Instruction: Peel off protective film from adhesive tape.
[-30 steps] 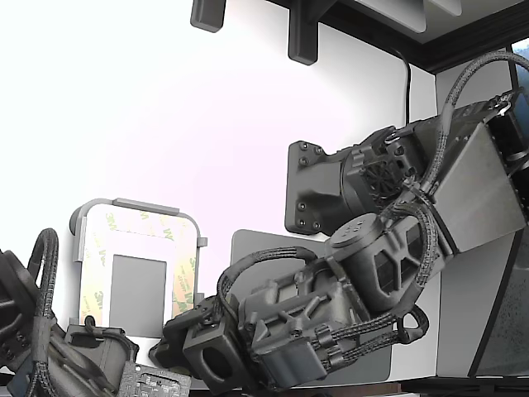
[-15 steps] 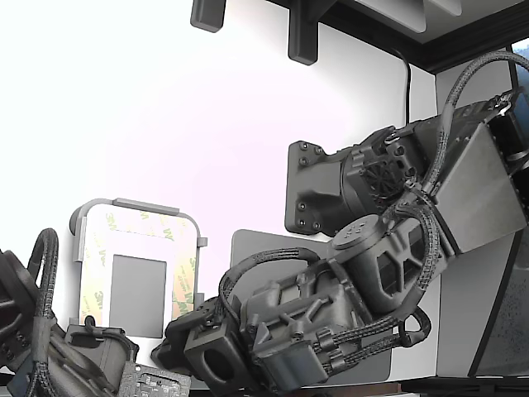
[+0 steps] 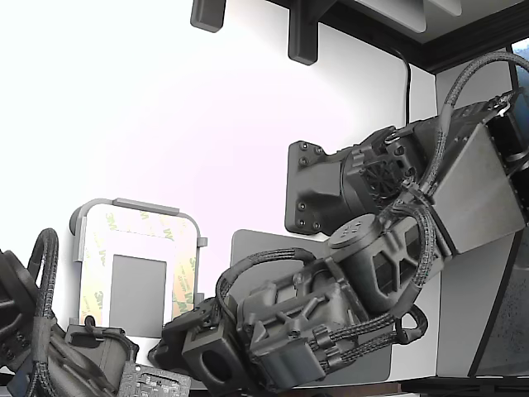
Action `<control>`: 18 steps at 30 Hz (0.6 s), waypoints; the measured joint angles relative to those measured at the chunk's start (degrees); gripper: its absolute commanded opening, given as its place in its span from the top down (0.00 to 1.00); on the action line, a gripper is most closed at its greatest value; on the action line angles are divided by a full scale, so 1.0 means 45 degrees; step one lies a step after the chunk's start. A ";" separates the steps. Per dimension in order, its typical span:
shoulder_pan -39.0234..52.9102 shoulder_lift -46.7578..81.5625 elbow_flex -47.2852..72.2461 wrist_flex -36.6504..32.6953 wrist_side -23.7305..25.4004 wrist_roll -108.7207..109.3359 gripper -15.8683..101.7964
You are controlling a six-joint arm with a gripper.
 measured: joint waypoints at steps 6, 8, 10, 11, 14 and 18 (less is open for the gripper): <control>0.0000 0.0059 0.0020 0.0059 0.0000 0.0098 0.96; 0.0000 0.0078 0.0020 0.0117 0.0020 0.0117 0.96; 0.0000 0.0137 0.0020 0.0234 0.0020 0.0156 0.96; 0.0020 0.0137 -0.0039 0.0332 0.0020 0.0195 0.96; 0.0039 0.0137 -0.0098 0.0391 0.0020 0.0215 0.96; 0.0039 0.0137 -0.0117 0.0410 0.0020 0.0254 0.96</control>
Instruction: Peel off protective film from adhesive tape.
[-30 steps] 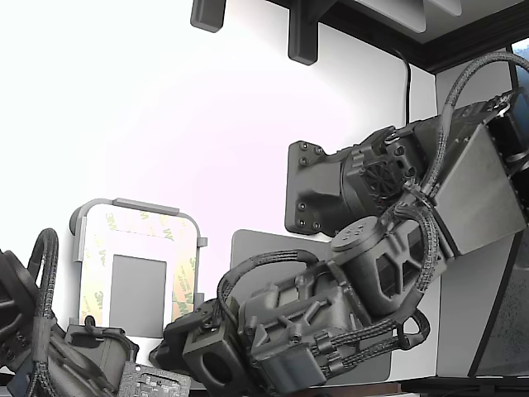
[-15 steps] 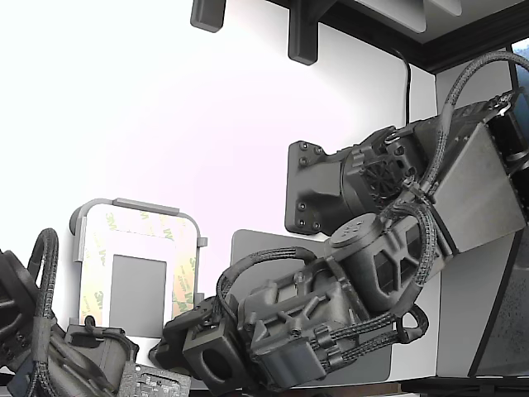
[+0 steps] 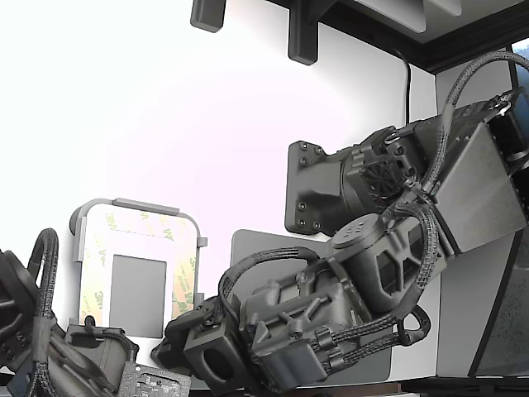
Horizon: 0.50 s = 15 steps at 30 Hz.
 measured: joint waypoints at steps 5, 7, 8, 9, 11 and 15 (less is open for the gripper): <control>0.0000 -0.0059 -0.0059 0.0000 0.0000 0.0020 0.96; 0.0000 -0.0137 -0.0156 0.0000 0.0020 -0.0215 0.96; 0.0000 -0.0195 -0.0195 0.0000 0.0020 -0.0371 0.96; -0.0020 -0.0195 -0.0195 -0.0078 -0.0078 -0.0508 0.96; -0.0039 -0.0215 -0.0137 -0.0273 -0.0137 -0.0645 0.96; -0.0039 -0.0215 -0.0078 -0.0293 -0.0137 -0.0645 0.96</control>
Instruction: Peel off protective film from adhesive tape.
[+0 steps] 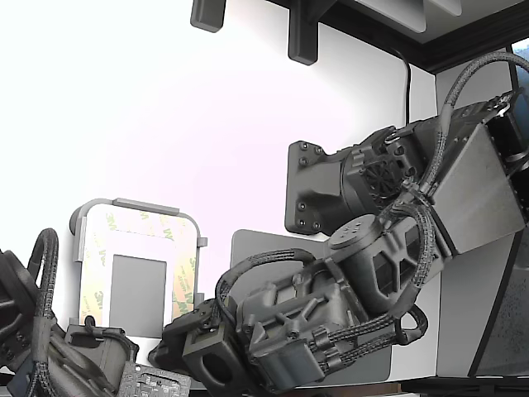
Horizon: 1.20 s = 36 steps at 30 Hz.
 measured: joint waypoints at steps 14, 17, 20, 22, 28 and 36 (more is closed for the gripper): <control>-0.0039 0.0059 0.0020 0.0098 0.0020 0.0020 0.96; -0.0039 0.0137 0.0059 0.0156 0.0020 0.0098 0.96; -0.0039 0.0137 0.0059 0.0156 0.0020 0.0137 0.96; -0.0039 0.0137 0.0059 0.0176 0.0020 0.0137 0.96; -0.0039 0.0156 -0.0078 0.0410 0.0020 0.0176 0.96; -0.0039 -0.0039 -0.0664 0.0820 0.0059 -0.0039 0.96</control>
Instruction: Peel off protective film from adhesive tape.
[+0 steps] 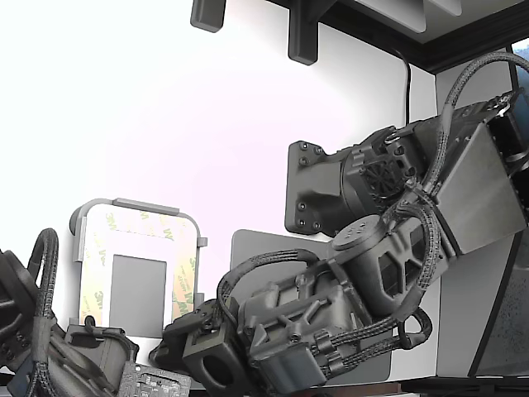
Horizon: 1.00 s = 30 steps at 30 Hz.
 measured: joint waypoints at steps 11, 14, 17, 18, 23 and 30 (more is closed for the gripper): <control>-0.0020 -0.0098 0.0273 -0.0293 0.0039 -0.0371 0.96; -0.0020 -0.0137 0.0254 -0.0312 0.0078 -0.0547 0.95; -0.0020 -0.0156 0.0254 -0.0371 0.0098 -0.0703 0.95; -0.0020 -0.0156 0.0254 -0.0391 0.0117 -0.0703 0.95; -0.0020 -0.0137 0.0312 -0.0410 0.0117 -0.0605 0.96; -0.0020 -0.0039 0.0391 -0.0352 0.0098 -0.0449 0.96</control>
